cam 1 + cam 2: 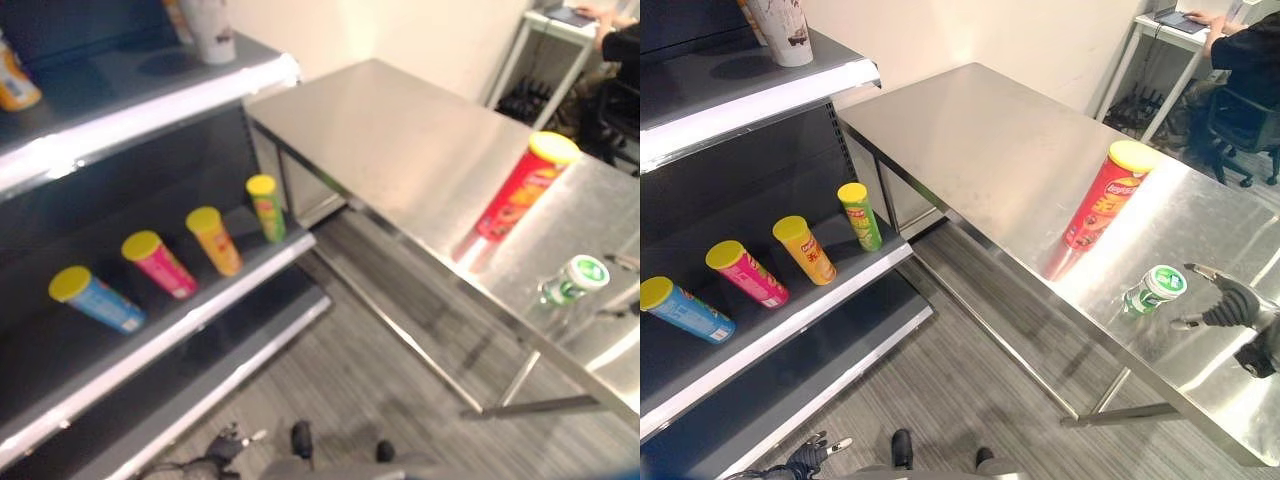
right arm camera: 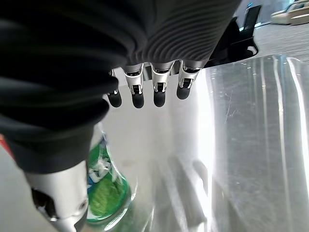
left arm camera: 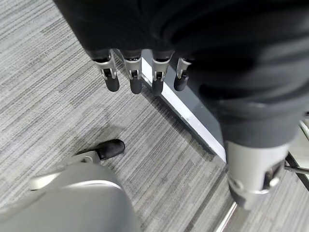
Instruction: Put the goods on the table back onto the shelves and tidy them up.
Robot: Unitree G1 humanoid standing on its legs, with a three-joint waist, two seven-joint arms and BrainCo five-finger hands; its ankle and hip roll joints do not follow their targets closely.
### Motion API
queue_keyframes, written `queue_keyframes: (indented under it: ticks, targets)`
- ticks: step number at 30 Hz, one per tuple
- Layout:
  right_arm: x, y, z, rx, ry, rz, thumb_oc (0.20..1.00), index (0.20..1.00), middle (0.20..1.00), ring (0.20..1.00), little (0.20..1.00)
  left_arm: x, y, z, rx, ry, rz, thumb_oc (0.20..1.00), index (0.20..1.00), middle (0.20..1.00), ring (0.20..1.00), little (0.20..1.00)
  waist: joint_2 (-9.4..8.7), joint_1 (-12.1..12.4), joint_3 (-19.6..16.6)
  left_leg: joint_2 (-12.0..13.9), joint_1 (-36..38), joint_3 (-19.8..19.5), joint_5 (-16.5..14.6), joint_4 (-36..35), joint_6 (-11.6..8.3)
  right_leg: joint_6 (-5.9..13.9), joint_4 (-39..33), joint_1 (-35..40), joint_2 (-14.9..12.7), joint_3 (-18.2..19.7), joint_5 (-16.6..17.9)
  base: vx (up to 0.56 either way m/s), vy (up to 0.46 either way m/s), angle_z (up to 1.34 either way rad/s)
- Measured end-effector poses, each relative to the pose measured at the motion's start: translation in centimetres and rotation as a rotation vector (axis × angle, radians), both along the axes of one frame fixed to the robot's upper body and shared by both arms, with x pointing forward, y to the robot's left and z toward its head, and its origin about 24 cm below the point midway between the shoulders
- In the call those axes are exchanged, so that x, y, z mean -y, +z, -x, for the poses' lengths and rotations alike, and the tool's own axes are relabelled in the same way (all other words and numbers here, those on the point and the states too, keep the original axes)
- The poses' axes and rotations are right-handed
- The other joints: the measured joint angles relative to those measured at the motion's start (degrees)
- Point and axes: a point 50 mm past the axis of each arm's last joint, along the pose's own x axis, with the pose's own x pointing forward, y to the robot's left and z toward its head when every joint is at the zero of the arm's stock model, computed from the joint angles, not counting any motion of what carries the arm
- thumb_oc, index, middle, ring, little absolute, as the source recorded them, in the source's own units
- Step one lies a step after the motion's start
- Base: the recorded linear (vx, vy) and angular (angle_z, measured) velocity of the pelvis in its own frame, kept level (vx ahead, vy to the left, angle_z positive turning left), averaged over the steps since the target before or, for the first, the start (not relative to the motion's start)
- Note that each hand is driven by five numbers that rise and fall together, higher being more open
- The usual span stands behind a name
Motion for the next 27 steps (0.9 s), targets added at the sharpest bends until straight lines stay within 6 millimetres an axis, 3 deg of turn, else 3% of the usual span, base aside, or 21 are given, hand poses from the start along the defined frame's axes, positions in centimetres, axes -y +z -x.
queue_keyframes:
  ticks: [7,13,14,15,16,27]
  targets:
    - [-0.2,-0.3,-0.2,0.052,-0.016,-0.022,1.0,1.0,1.0,1.0,1.0,-0.2,0.0,0.4,-0.009,0.013,-0.014,1.0,1.0,1.0,1.0,1.0,0.59,0.4,-0.08,0.11,-0.99,-1.61,0.79,0.02,0.13,-0.58,0.03,0.18,0.49,-1.62,-0.33,0.02,-0.036,0.12]
    - [-0.9,-1.6,-0.2,0.095,-0.04,-0.154,1.0,1.0,1.0,1.0,1.0,-0.3,0.0,0.4,-0.008,0.017,-0.018,1.0,1.0,1.0,1.0,1.0,0.66,0.53,-0.04,0.07,-0.99,-2.35,0.72,0.0,-0.03,-0.67,-0.01,0.12,0.59,-2.07,-0.42,0.01,-0.016,0.04]
    - [-1.0,-1.7,-0.2,0.096,-0.042,-0.178,0.881,0.881,0.881,0.881,0.881,-0.2,0.0,0.4,-0.008,0.017,-0.017,1.0,1.0,1.0,1.0,1.0,0.69,0.54,-0.04,0.07,-0.99,-2.41,0.69,0.0,-0.08,-0.67,-0.01,0.16,0.59,-2.35,-0.42,0.01,-0.006,0.05]
    - [-1.0,-1.8,-0.2,0.093,-0.042,-0.193,0.633,0.633,0.633,0.633,0.633,-0.2,0.0,0.4,-0.008,0.017,-0.017,1.0,1.0,1.0,1.0,1.0,0.71,0.52,-0.03,0.06,-0.99,-2.43,0.62,0.0,-0.2,-0.68,0.0,0.19,0.59,-2.47,-0.42,0.01,-0.011,0.06]
    - [-1.1,-1.9,-0.3,0.09,-0.039,-0.219,0.2,0.2,0.2,0.2,0.2,-0.2,0.0,0.4,-0.008,0.017,-0.017,1.0,1.0,1.0,1.0,1.0,0.74,0.57,-0.02,0.04,-1.01,-2.49,0.6,-0.01,-0.24,-0.68,0.0,0.34,0.58,-2.66,-0.43,0.0,-0.011,0.06]
    - [-1.9,-1.1,-1.1,0.11,0.002,-0.261,0.2,0.2,0.2,0.2,0.2,0.0,-0.1,0.3,-0.006,0.01,-0.003,1.0,1.0,1.0,1.0,1.0,0.67,1.17,0.0,0.0,-0.99,-2.73,0.89,0.0,-0.15,-0.7,0.01,0.82,0.59,-3.01,-0.42,0.0,-0.002,0.01]
